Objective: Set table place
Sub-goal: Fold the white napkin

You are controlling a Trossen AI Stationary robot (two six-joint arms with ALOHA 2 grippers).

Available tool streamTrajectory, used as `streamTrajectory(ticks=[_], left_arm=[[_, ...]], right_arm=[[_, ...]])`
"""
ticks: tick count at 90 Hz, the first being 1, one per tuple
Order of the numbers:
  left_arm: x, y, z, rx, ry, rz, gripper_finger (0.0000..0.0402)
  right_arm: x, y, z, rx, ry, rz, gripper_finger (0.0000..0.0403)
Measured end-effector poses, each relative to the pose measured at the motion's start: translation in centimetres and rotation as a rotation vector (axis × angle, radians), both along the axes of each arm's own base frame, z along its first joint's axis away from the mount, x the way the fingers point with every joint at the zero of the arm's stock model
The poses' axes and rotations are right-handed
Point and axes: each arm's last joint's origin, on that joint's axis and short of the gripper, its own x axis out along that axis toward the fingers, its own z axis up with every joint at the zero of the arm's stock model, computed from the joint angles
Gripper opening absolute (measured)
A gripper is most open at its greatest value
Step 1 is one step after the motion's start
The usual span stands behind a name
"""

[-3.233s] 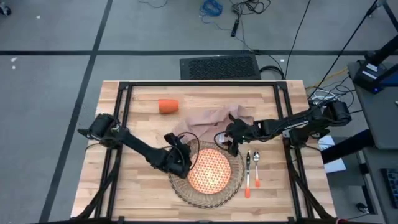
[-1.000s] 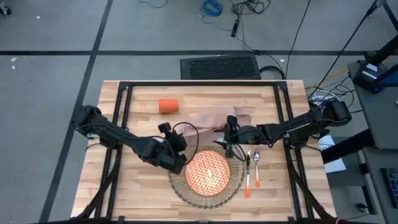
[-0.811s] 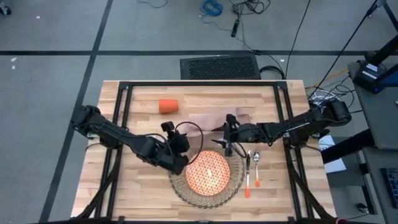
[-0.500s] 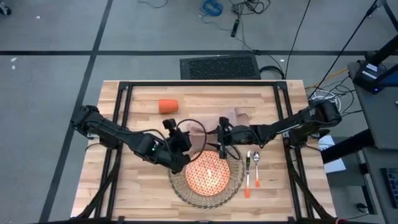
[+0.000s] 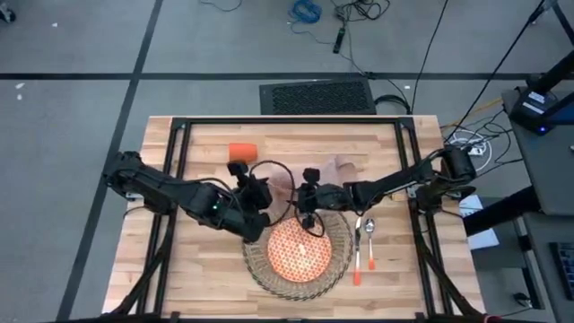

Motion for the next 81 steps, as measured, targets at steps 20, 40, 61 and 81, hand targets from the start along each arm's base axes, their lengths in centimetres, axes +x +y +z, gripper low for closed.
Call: streamTrajectory(ticks=[20,40,61,81], left_arm=[[-0.8,0.2,2.8,0.012,-0.038,0.007,0.0],[-1.2,-0.5,4.3,0.006,-0.065,-0.031,0.0],[-2.0,-0.3,5.2,0.029,-0.04,-0.029,0.0],[-2.7,0.1,6.5,0.042,-0.046,-0.02,0.0]], right_arm=[[-0.3,-0.1,-0.5,0.025,0.056,-0.024,0.0036],[-0.5,-0.3,-0.8,0.04,0.096,-0.046,0.0016],[-0.9,-0.9,-1.4,0.046,0.162,-0.092,0.0013],[-1.4,-1.3,-1.2,-0.001,0.194,-0.163,0.0013]])
